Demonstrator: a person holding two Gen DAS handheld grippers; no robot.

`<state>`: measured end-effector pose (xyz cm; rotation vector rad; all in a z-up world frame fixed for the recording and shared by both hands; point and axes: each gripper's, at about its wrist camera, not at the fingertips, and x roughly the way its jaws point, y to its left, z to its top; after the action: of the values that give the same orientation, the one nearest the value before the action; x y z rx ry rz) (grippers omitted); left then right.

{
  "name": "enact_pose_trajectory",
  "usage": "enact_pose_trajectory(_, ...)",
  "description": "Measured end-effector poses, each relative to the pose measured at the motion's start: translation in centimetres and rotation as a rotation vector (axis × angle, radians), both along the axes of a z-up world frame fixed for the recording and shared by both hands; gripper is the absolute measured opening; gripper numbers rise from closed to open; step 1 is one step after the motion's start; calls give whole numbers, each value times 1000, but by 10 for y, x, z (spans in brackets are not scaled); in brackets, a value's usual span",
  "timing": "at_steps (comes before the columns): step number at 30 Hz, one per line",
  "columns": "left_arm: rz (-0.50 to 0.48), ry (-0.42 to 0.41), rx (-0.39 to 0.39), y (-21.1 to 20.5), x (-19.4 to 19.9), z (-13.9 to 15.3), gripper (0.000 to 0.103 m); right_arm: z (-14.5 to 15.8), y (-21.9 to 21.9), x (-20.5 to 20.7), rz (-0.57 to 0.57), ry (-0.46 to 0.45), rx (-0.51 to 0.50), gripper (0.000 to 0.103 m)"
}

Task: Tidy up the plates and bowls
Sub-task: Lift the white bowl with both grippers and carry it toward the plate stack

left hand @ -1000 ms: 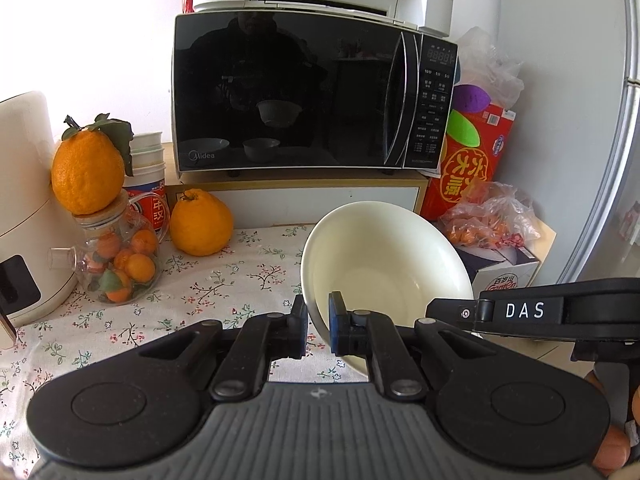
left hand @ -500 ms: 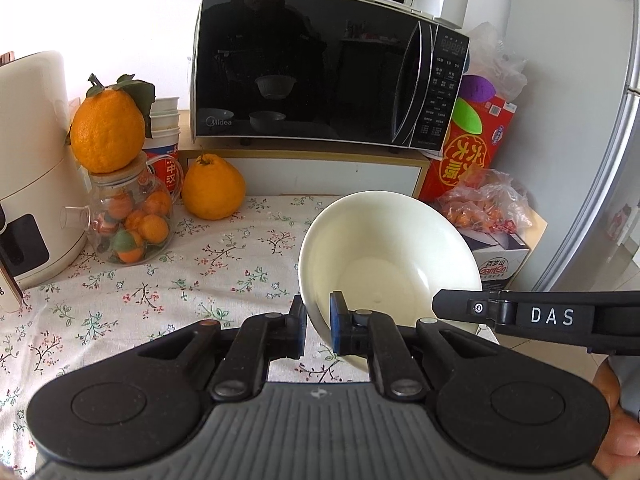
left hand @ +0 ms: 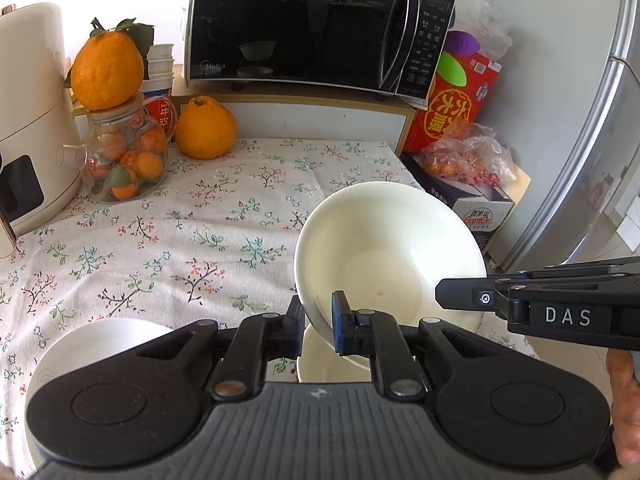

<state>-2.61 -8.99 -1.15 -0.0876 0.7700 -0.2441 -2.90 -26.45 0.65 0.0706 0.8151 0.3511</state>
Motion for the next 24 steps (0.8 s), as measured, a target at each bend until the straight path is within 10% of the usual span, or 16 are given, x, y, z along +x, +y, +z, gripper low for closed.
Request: enact_pose_trajectory(24,-5,91,96,-5,-5,-22,19,-22,22,-13,47,44,-138,17)
